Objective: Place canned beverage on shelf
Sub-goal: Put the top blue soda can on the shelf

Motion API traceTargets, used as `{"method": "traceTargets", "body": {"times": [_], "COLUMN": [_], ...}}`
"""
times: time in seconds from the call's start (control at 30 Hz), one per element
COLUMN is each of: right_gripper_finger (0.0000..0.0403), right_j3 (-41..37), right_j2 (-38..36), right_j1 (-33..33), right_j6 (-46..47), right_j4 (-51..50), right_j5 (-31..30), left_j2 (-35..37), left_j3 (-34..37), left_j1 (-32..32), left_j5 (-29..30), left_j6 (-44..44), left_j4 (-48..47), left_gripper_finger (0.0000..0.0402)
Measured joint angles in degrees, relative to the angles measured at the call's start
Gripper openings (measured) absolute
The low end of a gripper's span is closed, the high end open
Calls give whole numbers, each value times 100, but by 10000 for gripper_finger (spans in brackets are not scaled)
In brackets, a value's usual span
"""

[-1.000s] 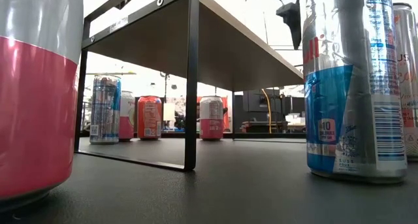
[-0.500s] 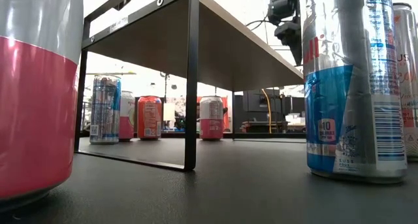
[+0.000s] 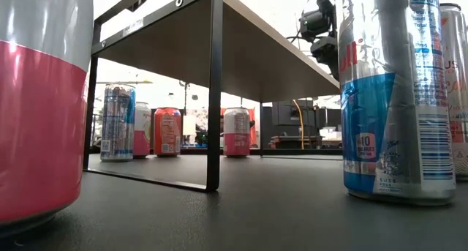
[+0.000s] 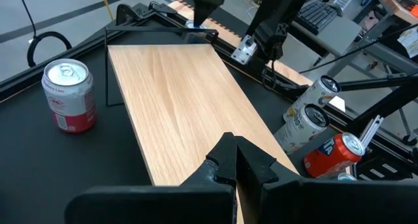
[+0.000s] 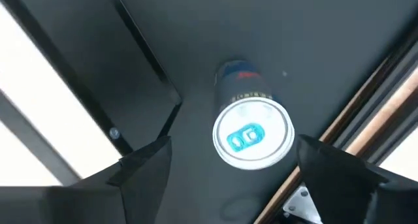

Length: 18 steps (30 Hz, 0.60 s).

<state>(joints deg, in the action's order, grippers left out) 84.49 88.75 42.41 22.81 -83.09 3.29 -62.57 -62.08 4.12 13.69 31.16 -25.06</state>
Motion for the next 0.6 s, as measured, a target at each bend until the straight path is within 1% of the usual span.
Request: {"method": "traceTargets", "body": {"times": [0.17,0.6], "right_gripper_finger": [319,320], "right_j3": [-344,-1034], "right_j2": [0,-5], "right_j1": [-2,-2], "right_j6": [1,14], "right_j4": [173,826], "right_j5": [-4,-19], "left_j2": [0,0], "left_j3": [0,0], "left_j1": [0,0], "left_j5": [2,2], "left_j6": [2,0], "left_j4": [0,2], "left_gripper_finger": [0,0]}}
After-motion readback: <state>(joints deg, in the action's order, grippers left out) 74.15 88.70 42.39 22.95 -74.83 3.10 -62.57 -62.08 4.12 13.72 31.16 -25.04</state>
